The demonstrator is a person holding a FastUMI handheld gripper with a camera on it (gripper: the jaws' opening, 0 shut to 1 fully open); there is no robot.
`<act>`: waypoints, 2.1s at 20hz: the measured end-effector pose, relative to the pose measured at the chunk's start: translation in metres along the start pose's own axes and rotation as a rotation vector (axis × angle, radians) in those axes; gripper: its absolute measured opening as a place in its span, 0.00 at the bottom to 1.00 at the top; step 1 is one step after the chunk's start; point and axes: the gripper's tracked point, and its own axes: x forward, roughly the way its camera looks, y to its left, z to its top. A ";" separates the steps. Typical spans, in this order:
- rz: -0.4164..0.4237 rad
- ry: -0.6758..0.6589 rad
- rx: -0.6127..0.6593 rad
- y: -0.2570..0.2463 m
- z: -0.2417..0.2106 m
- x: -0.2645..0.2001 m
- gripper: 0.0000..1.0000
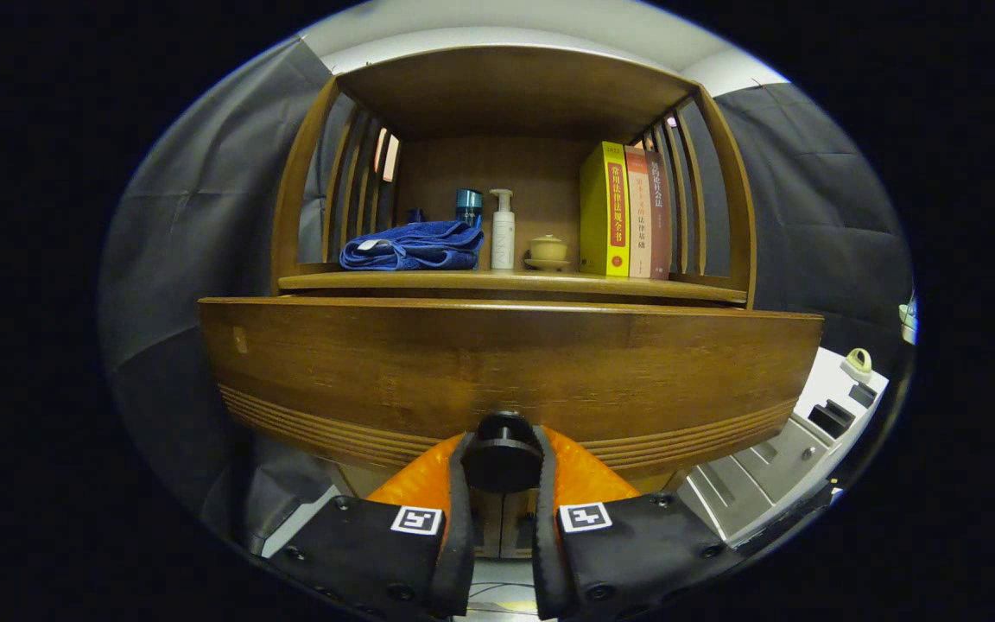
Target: Pull open the drawer, take out the items inside it, and place them on the countertop above the cabinet.
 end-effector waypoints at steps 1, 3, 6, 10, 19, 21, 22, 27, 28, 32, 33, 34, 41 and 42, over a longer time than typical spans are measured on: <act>0.001 0.002 -0.001 0.000 -0.001 -0.008 0.36; 0.004 0.016 0.007 0.001 -0.005 -0.020 0.36; 0.008 0.030 -0.005 0.002 -0.007 -0.034 0.36; 0.022 0.047 0.002 0.002 -0.011 -0.047 0.36; 0.016 0.030 -0.006 0.003 -0.021 -0.052 0.36; 0.012 0.015 -0.018 0.003 -0.023 -0.051 0.36; 0.011 0.018 -0.018 0.003 -0.025 -0.051 0.38; 0.006 0.020 -0.024 0.005 -0.023 -0.051 0.50; 0.019 0.020 -0.021 0.009 -0.023 -0.053 0.54; 0.063 -0.021 -0.031 0.021 -0.009 -0.061 0.70; 0.069 -0.043 -0.033 0.022 -0.003 -0.067 0.74; 0.077 -0.071 -0.029 0.023 0.008 -0.074 0.78; 0.021 -0.348 0.141 -0.025 0.179 -0.100 0.98; -0.015 -0.325 0.177 -0.037 0.201 -0.093 0.98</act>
